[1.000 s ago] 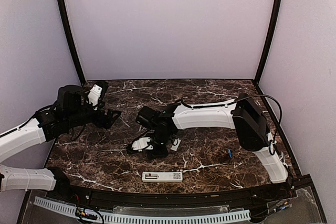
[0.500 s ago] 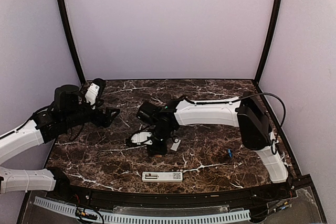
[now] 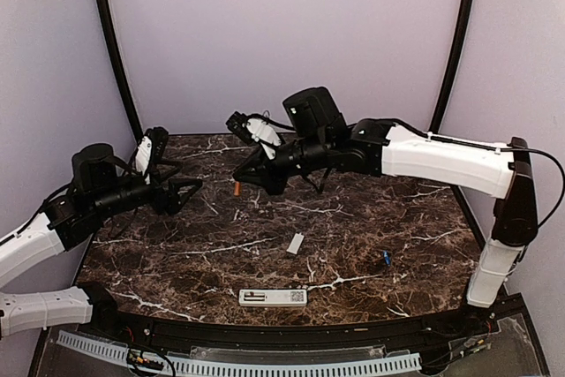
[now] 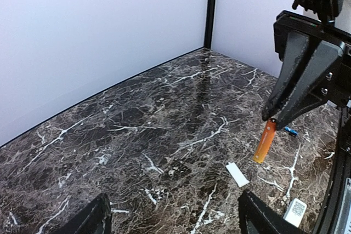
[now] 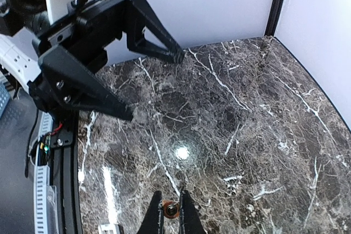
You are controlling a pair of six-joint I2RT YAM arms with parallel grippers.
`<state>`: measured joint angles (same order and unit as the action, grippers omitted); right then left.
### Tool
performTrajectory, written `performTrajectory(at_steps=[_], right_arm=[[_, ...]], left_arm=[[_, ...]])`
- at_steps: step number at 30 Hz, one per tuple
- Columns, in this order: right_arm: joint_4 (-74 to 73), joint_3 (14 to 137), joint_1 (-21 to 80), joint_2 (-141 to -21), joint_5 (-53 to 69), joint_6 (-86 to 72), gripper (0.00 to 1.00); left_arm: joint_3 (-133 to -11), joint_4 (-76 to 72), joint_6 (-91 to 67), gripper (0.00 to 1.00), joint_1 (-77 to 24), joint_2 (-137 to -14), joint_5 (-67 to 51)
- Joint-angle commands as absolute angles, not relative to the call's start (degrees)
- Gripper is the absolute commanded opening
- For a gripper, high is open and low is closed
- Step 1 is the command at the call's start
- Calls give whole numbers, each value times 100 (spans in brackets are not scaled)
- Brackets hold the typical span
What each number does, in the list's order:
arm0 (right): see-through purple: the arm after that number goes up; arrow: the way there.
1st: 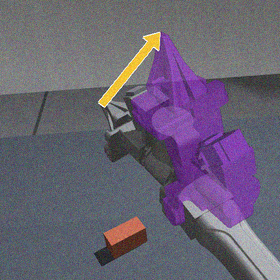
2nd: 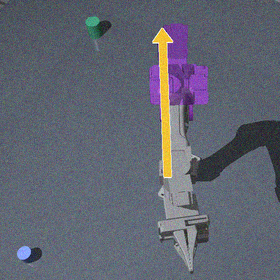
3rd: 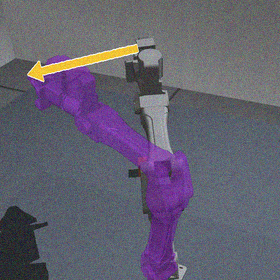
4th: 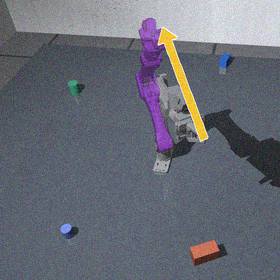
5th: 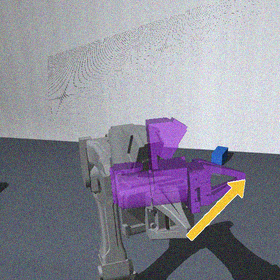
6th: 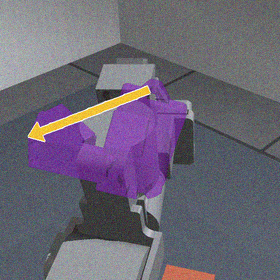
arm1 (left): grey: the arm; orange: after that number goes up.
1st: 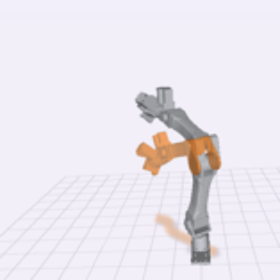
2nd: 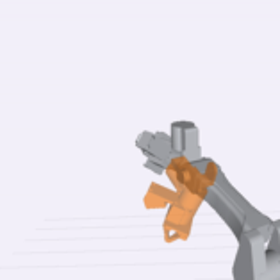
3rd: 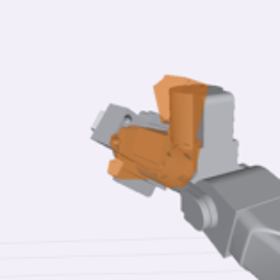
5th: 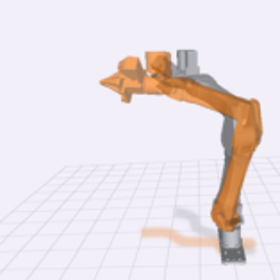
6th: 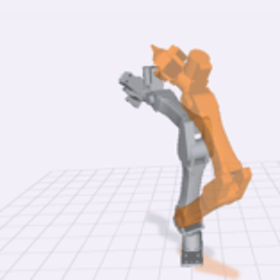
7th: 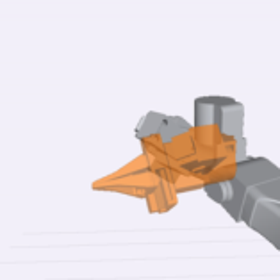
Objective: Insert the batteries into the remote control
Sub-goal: Pass from the right arm to the left
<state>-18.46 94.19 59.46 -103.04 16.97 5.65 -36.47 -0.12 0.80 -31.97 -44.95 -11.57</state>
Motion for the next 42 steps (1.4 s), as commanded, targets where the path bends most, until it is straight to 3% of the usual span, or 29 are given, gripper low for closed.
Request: performTrajectory(at_steps=[1,12,17,28,40,42], right_arm=[[-917,9004,5960,-10190,1651,-218,0],[-394,8601,6010,-9745,1498,-441,0],[-295,8439,6035,-9605,1492,-405,0],[-140,8257,6045,-9464,1494,-413,0],[-94,8291,6046,-9566,1586,-461,0],[-124,8289,6045,-9580,1576,-478,0]], left_arm=[[-3557,-190,60,78,-3174,-4667,-2478],[-3686,-802,580,87,-3613,-5381,-3048],[-3997,-882,855,82,-3780,-5824,-2728],[-4358,-1355,857,56,-3914,-6378,-2714],[-4407,-1455,803,1,-3944,-6405,-2832],[-4377,-1466,799,0,-3946,-6342,-2842]])
